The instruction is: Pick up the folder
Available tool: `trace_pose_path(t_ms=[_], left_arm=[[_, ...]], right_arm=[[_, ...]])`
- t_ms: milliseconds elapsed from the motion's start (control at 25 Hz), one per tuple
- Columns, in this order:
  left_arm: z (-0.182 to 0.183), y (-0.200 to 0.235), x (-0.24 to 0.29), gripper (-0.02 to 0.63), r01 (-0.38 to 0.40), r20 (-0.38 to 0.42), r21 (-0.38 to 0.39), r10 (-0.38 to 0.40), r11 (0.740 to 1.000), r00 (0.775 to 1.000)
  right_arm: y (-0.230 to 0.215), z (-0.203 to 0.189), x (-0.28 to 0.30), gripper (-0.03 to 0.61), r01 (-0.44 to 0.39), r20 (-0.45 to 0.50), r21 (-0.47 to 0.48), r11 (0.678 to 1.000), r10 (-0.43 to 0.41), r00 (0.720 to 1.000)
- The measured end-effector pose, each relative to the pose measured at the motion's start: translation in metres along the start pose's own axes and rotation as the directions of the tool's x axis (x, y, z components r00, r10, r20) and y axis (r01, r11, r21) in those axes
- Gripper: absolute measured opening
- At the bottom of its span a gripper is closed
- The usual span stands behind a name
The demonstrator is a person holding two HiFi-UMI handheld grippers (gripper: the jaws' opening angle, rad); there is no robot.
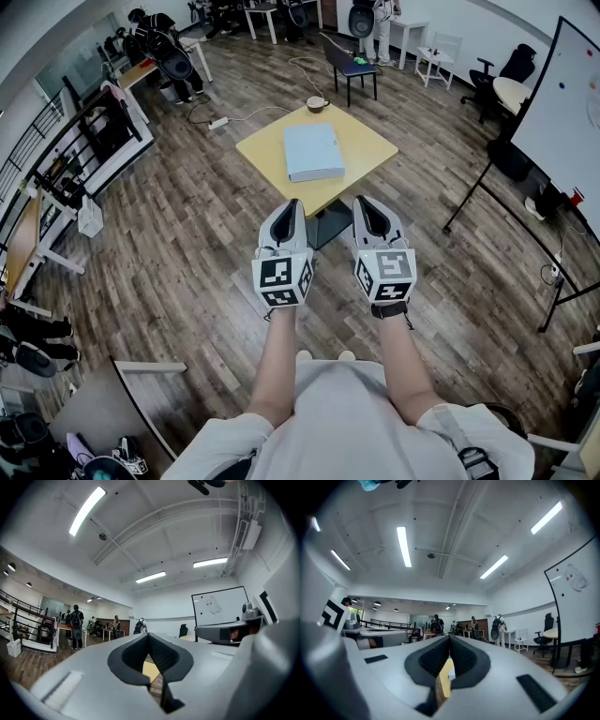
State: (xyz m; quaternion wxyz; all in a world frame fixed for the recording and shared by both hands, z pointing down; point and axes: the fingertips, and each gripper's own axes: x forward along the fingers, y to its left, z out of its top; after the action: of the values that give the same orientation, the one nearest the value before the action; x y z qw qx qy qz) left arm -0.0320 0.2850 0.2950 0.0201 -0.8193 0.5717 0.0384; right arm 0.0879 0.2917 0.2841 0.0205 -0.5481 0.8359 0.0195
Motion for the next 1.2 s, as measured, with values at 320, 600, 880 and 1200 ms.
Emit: trace_pose_path(t_ms=[320,600,880,1200], left_arm=[[0.004,-0.037,0.017,0.011,0.056,0.004,0.0,-0.056,0.998,0.998],[-0.004,-0.035,0.028,0.011,0.044,-0.021,0.016,-0.044,0.999,0.999],[-0.011,-0.007,0.075,0.011,0.027,-0.007,0.01,-0.027,1.0,1.0],[-0.022,0.047,0.185,0.011,0.041,0.005,-0.017,-0.04,0.999,0.999]], right_arm=[[-0.037,0.015,-0.012,0.012,0.038,0.032,-0.033,0.999,-0.037,0.999],[-0.052,0.014,-0.004,0.012,0.037,0.056,-0.005,0.999,-0.037,0.998],[-0.067,-0.001,0.048,0.012,0.019,0.028,0.001,1.0,-0.019,0.999],[-0.09,-0.015,0.16,0.012,0.003,-0.005,0.005,1.0,-0.003,1.0]])
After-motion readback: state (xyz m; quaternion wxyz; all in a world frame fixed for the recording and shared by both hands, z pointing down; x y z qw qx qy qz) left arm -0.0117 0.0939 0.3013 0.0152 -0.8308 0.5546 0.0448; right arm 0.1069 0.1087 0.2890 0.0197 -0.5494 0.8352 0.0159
